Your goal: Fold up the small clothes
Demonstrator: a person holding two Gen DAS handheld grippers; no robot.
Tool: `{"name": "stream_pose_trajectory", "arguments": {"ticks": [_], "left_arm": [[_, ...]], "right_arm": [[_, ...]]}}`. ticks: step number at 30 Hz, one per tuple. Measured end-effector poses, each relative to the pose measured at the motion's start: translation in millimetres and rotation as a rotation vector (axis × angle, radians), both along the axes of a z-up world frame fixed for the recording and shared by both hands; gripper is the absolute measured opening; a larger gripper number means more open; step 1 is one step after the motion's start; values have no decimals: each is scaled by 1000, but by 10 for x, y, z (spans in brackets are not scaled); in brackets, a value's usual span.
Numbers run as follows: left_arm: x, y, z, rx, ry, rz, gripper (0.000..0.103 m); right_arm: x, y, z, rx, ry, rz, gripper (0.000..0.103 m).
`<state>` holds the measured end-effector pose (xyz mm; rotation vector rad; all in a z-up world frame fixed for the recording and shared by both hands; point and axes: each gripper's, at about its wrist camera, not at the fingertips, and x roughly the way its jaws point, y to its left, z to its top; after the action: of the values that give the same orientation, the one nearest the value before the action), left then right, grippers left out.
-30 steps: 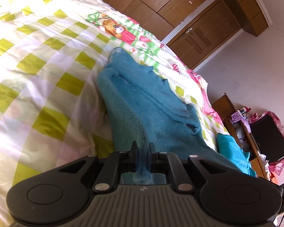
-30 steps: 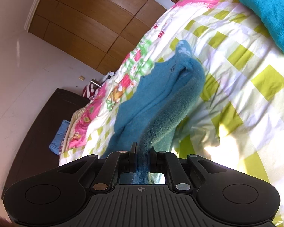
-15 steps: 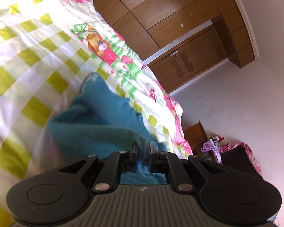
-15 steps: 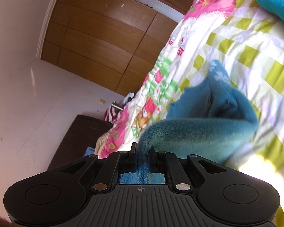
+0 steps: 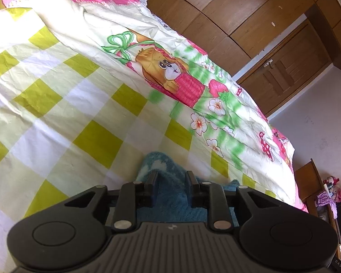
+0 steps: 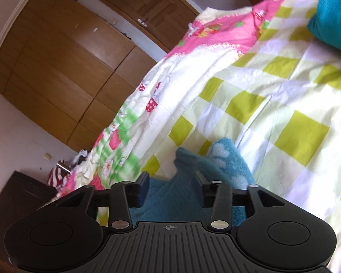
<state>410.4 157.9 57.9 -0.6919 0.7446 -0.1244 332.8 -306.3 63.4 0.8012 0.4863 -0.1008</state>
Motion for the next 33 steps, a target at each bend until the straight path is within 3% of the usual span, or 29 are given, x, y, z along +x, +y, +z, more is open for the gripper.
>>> {"name": "stream_pose_trajectory", "arguments": {"ticks": [3,4,5,7,10,14,15,16,17,19,21,24,25,27,28,29,31,33], "left_arm": [[-27,29,111,19,-30,-54,57],[-50,31,170,46,-48,-57,67],[-83,40,203,64,-64,-53,84],[-112,60,240,104,-87,-19,101],[-127,61,244,126,-77,21,100],[-353,-17,140,144,-64,12,101],[-397,-40,76,167,-47,7,101],[-398,-49,14,180,-17,6,101],[-385,-52,-54,181,26,13,100],[-389,-47,-119,135,56,10,99],[-437,-123,-22,143,-1,8,99],[-442,-313,152,236,-108,-8,100],[-391,-356,134,258,-107,-17,100],[-223,-417,-53,336,-46,-31,100],[-129,-421,-205,375,26,-28,101],[-84,-375,-325,344,62,-31,103],[-125,-285,-355,299,39,-29,103],[-176,-266,-302,309,37,-18,103]], "right_arm": [[-82,140,111,-235,-14,54,55],[-86,185,119,-304,-12,69,56],[-57,224,112,-370,-5,95,61],[54,274,46,-434,23,138,64],[191,328,-42,-500,74,153,66],[386,274,-178,-513,162,179,63],[406,260,-192,-513,179,189,58],[395,253,-183,-522,187,186,37],[368,231,-153,-531,191,190,29],[277,120,-65,-458,170,199,21],[175,4,32,-384,145,188,15],[131,-77,-5,-320,133,138,15],[162,-76,-88,-320,149,126,15],[230,-34,-324,-376,180,105,15],[236,-15,-399,-402,182,101,17],[230,0,-445,-424,176,100,18],[209,14,-397,-447,172,110,19],[140,-18,-278,-420,156,99,20]]}}
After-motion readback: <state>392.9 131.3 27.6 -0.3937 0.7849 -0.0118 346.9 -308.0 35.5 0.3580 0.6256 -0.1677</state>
